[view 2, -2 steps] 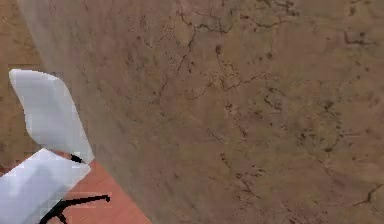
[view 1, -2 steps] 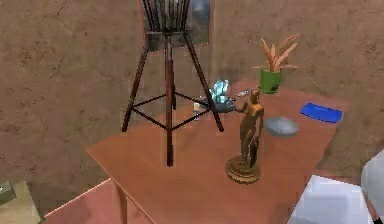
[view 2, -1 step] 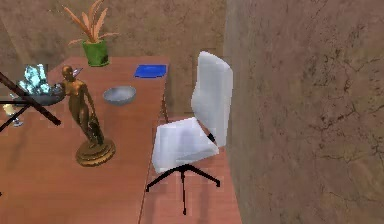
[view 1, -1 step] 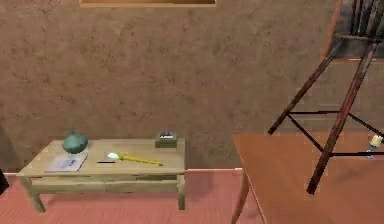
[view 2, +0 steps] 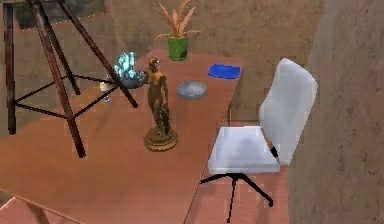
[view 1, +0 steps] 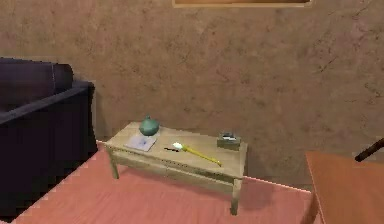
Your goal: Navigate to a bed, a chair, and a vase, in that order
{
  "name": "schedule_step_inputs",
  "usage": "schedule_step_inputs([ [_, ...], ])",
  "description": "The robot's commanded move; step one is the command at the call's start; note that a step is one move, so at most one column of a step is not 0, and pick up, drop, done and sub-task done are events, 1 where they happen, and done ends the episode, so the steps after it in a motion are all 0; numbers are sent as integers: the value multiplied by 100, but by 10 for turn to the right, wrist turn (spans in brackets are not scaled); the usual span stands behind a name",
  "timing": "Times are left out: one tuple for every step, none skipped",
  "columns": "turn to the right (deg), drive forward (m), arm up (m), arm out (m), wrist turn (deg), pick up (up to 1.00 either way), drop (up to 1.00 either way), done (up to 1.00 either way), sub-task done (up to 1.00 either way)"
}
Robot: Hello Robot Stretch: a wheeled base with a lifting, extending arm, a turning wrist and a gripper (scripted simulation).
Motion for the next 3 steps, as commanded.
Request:
schedule_step_inputs([
  [0, 85, 0, 0, 0, 0, 0, 0, 0],
  [-270, 0, 0, 0, 0, 0, 0, 0, 0],
  [0, 0, 0, 0, 0, 0, 0, 100, 0],
])
